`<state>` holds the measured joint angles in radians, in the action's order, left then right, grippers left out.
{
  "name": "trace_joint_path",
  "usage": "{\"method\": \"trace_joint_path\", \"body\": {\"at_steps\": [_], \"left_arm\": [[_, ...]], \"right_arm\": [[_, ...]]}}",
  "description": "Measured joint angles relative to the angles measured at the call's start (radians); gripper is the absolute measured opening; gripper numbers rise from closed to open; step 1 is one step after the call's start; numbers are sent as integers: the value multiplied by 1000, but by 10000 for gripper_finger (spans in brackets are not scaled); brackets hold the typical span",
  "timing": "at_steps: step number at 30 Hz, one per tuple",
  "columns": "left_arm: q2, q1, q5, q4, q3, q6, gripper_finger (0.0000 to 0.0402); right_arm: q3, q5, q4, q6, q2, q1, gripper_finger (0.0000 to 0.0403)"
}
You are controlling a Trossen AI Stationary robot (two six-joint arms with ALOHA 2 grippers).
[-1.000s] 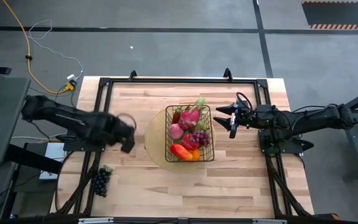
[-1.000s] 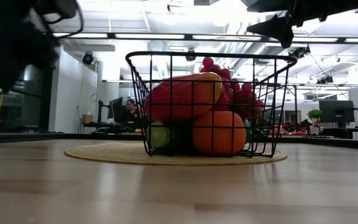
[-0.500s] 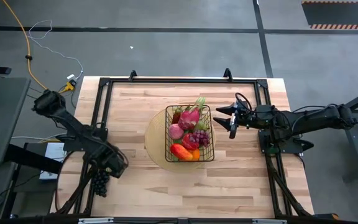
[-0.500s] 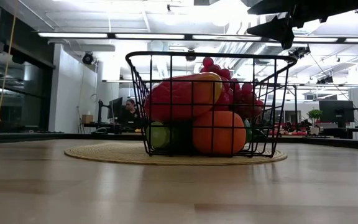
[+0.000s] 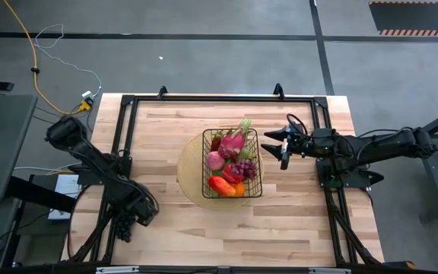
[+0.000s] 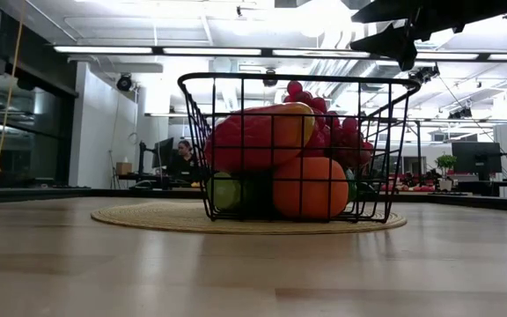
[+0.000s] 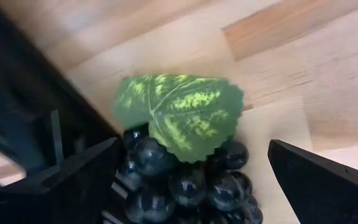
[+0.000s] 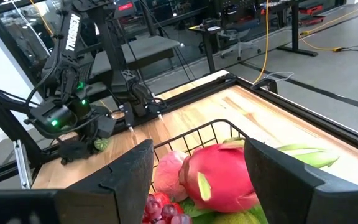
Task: Build produce basket
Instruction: Put the grapes into the wire basket
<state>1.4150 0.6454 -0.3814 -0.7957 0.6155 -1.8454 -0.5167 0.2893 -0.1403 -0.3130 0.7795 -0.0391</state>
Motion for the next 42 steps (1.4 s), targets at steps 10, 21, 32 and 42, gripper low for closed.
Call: {"method": "trace_joint_path", "body": {"at_steps": [10,21,32,42], "left_arm": [[81,-1,-34,64,3,89,398],[76,-1,-23,72,2,112,289],[64,-47,-8,51,-1,153,158],[-109,-221,18,39,-2,299,106]], "right_arm": [[0,0,2,-2,0,0,241],[0,0,2,-3,0,0,241],[0,0,11,-1,0,0,241],[0,0,28,-1,0,0,241]]}}
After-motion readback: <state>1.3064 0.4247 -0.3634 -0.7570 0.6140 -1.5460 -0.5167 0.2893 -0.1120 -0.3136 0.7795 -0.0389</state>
